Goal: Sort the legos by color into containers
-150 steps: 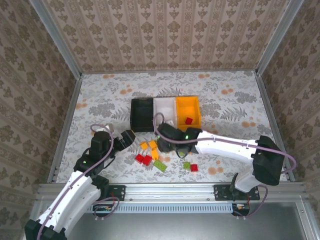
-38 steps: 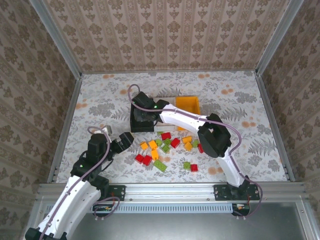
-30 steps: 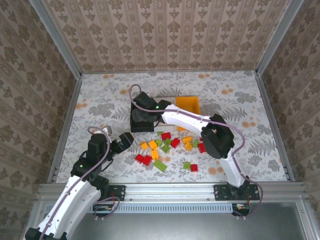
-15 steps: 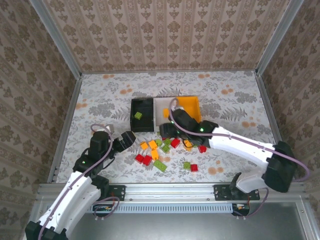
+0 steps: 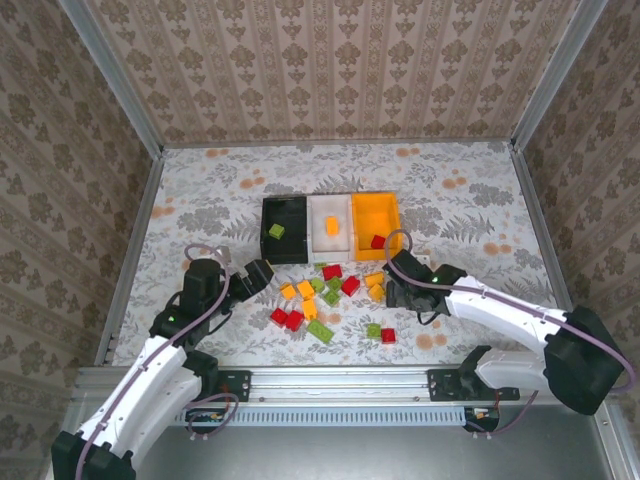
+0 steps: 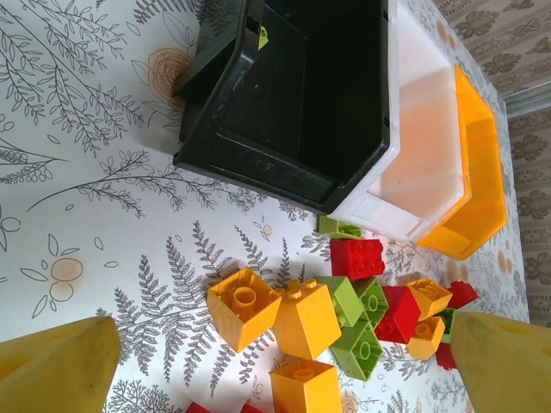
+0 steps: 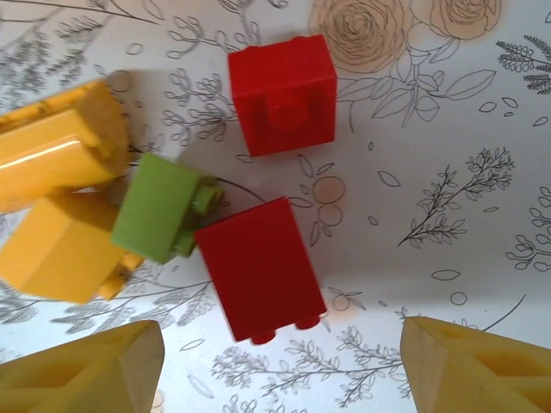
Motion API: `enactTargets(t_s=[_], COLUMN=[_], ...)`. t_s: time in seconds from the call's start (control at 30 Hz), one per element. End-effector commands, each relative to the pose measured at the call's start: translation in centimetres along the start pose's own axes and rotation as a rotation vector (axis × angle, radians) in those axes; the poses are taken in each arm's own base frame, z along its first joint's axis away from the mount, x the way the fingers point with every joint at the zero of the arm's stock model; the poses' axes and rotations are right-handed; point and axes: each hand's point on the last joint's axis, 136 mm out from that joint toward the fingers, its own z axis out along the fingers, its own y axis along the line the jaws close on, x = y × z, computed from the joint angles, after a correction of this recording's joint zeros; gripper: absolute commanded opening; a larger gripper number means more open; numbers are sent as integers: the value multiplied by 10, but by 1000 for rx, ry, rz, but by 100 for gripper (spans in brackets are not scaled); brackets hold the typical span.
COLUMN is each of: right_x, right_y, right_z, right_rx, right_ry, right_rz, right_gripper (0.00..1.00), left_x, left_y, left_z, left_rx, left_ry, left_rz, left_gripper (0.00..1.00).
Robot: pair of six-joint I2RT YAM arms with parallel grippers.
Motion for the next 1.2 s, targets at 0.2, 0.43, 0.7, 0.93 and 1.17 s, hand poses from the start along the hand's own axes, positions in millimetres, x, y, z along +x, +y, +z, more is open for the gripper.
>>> enactTargets(t_s=[0.2, 0.43, 0.7, 0.93, 1.17], right_x=[-1, -6, -19, -72, -144], right_y=[-8, -10, -13, 22, 69], right_z=[28, 39, 17, -49, -39], right_rx=[41, 27, -1, -147, -127], right_ry=[35, 36, -15, -157, -226], right_rz=[-22, 8, 33, -29, -34], right_gripper=[65, 53, 24, 22, 24], left_x=[-6, -6, -8, -11, -9], left_y=[-3, -3, -5, -11, -9], left_z=[-3, -3, -4, -6, -7], left_rx=[10, 10, 11, 27, 9], left_ry=[-16, -16, -18, -21, -10], left_rz=[0, -5, 3, 27, 27], left_gripper=[100, 100, 100, 100, 100])
